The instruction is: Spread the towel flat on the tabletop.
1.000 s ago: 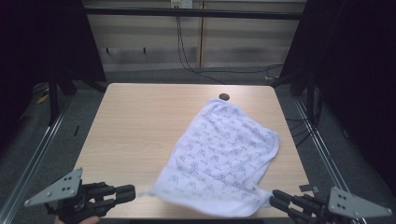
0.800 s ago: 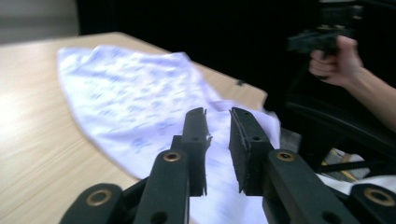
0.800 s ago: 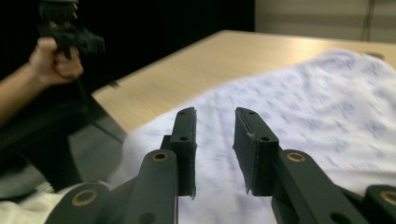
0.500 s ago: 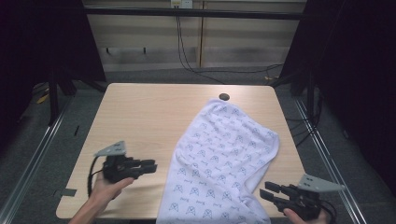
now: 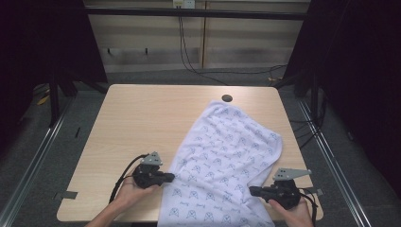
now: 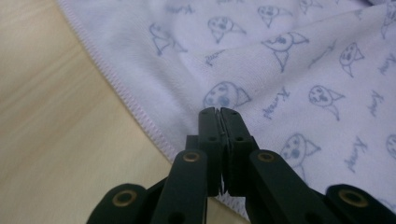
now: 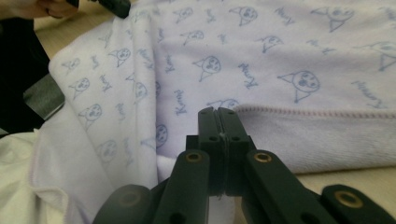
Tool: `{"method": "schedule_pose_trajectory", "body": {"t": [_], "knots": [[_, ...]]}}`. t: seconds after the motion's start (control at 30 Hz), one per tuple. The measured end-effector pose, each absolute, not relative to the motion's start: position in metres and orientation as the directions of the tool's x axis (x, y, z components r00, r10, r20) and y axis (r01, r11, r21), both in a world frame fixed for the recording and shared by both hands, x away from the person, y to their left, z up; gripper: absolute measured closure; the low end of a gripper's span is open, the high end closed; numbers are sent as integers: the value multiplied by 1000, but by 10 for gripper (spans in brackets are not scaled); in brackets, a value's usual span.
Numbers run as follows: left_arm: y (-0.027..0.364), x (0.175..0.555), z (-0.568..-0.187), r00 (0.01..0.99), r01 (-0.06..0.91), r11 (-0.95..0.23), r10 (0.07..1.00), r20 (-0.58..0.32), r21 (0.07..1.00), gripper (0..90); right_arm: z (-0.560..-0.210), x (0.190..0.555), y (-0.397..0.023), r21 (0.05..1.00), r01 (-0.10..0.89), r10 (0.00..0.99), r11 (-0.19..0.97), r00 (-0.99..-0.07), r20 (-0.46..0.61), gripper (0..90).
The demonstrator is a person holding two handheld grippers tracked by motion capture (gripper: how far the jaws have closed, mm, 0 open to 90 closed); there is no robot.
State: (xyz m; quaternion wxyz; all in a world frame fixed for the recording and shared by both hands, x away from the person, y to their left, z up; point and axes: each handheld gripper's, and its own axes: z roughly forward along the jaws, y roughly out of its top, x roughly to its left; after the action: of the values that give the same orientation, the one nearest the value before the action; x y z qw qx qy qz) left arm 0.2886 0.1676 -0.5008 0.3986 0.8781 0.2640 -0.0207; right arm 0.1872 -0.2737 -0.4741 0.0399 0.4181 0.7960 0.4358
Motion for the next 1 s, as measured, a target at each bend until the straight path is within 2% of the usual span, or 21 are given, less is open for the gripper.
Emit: {"method": "schedule_pose_trajectory", "body": {"t": [0.17, 0.23, 0.3, 0.33, 0.37, 0.43, 0.47, 0.5, 0.53, 0.6, 0.67, 0.77, 0.87, 0.93, 0.97, 1.0], "knots": [[191, 269, -497, 851, 496, -558, 466, -243, 665, 892, -463, 162, -289, 766, 608, 735, 212, -616, 286, 897], [205, 250, -497, 840, 530, -554, 449, -305, 642, 887, -461, 150, -295, 762, 612, 760, 211, -593, 265, 897], [208, 244, -496, 845, 526, -561, 431, -317, 639, 847, -459, 141, -302, 752, 628, 774, 201, -573, 271, 894], [209, 240, -493, 853, 511, -571, 429, -297, 643, 811, -458, 138, -305, 753, 628, 783, 198, -563, 264, 889], [211, 239, -490, 852, 506, -549, 439, -286, 665, 811, -458, 138, -305, 753, 628, 783, 198, -563, 264, 889], [215, 245, -486, 842, 522, -484, 426, -332, 702, 783, -456, 134, -310, 747, 632, 816, 207, -533, 224, 847], [215, 256, -482, 833, 521, -461, 457, -311, 718, 757, -457, 136, -317, 750, 633, 833, 192, -509, 216, 740], [215, 256, -482, 833, 521, -461, 457, -311, 718, 748, -457, 136, -317, 750, 633, 833, 192, -509, 216, 740], [212, 269, -481, 822, 523, -429, 483, -301, 737, 738, -457, 141, -320, 759, 627, 840, 177, -498, 215, 692], [208, 277, -481, 817, 525, -419, 493, -299, 741, 710, -458, 150, -318, 763, 619, 833, 186, -512, 211, 652], [190, 302, -482, 822, 512, -438, 498, -275, 739, 689, -459, 163, -311, 766, 611, 812, 200, -541, 219, 642], [178, 319, -485, 812, 523, -424, 511, -282, 739, 679, -461, 180, -302, 770, 598, 798, 224, -565, 207, 625], [156, 341, -494, 817, 509, -460, 524, -241, 727, 652, -464, 218, -282, 770, 583, 771, 260, -605, 199, 605], [150, 343, -503, 822, 503, -489, 525, -220, 713, 679, -467, 237, -273, 768, 579, 765, 275, -615, 190, 595], [150, 343, -503, 822, 503, -489, 525, -220, 713, 733, -467, 237, -273, 768, 579, 765, 275, -615, 190, 595], [150, 338, -501, 826, 488, -515, 534, -181, 704, 796, -470, 252, -266, 761, 585, 761, 279, -618, 196, 595]]}}
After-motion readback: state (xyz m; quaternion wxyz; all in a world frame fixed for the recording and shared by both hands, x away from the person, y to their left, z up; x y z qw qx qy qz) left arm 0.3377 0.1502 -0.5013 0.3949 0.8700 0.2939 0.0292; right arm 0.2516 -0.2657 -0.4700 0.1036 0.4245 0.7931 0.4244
